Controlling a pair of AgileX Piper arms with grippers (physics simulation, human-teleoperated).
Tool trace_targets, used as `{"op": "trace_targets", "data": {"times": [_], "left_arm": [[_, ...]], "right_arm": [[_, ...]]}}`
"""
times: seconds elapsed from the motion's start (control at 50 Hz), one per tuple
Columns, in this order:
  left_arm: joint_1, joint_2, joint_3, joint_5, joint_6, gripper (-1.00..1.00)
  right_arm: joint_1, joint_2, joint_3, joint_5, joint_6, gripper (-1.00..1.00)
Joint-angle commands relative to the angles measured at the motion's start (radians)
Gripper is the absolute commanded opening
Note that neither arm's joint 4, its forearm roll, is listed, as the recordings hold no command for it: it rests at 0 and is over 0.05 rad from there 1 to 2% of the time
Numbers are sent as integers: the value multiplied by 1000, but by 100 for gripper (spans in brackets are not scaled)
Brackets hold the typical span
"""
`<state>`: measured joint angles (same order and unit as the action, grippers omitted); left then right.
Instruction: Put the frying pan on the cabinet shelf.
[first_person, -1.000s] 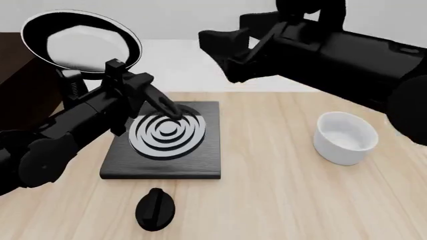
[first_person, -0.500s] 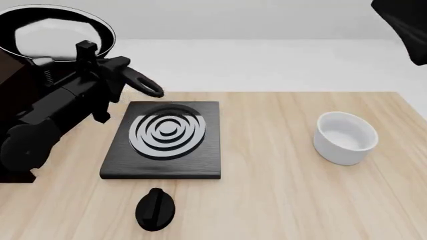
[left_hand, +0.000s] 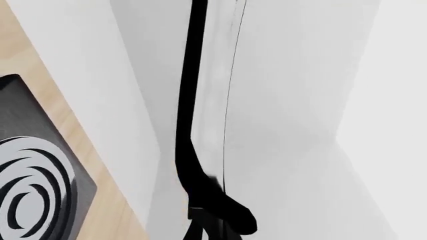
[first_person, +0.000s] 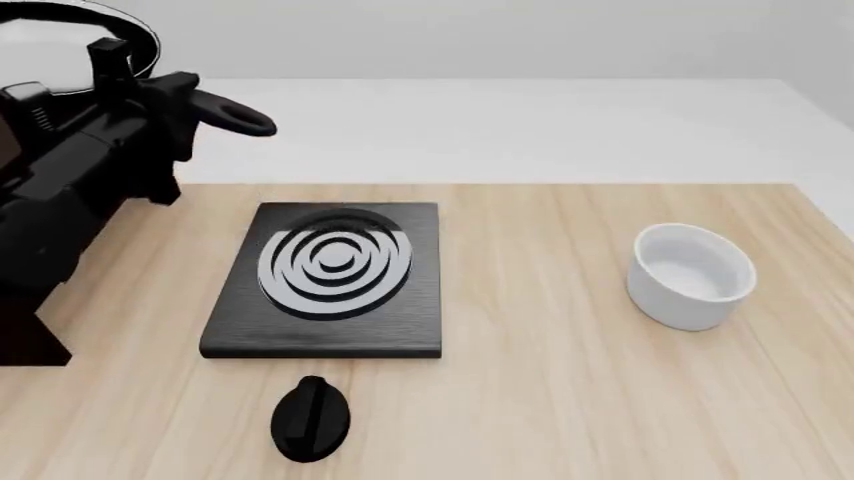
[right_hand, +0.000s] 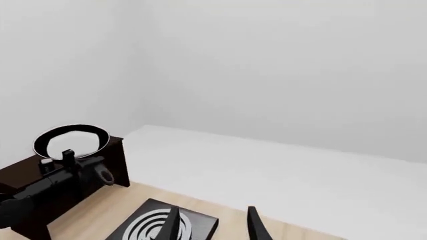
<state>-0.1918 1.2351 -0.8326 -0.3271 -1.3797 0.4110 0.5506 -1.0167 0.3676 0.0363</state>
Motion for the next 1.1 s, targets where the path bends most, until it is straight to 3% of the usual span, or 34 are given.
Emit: {"op": "trace_targets", "data": {"times": [0.02, 0.16, 0.4, 0.64, 0.96, 1.1], "left_arm": [[84, 52, -38, -64, -30, -100], [124, 92, -38, -90, -47, -100], [187, 145, -164, -39, -41, -100], [228, 179, -235, -8, -49, -100], [300, 244, -225, -63, -100, -100], [316, 254, -231, -60, -92, -100]], "right_arm": [[-24, -21, -46, 59, -30, 100], [-21, -11, -64, 58, -38, 100], [-15, -5, -44, 54, -45, 100], [-14, 12, -43, 51, -48, 100], [-2, 18, -20, 38, -36, 100], [7, 24, 21, 1, -28, 100]]}}
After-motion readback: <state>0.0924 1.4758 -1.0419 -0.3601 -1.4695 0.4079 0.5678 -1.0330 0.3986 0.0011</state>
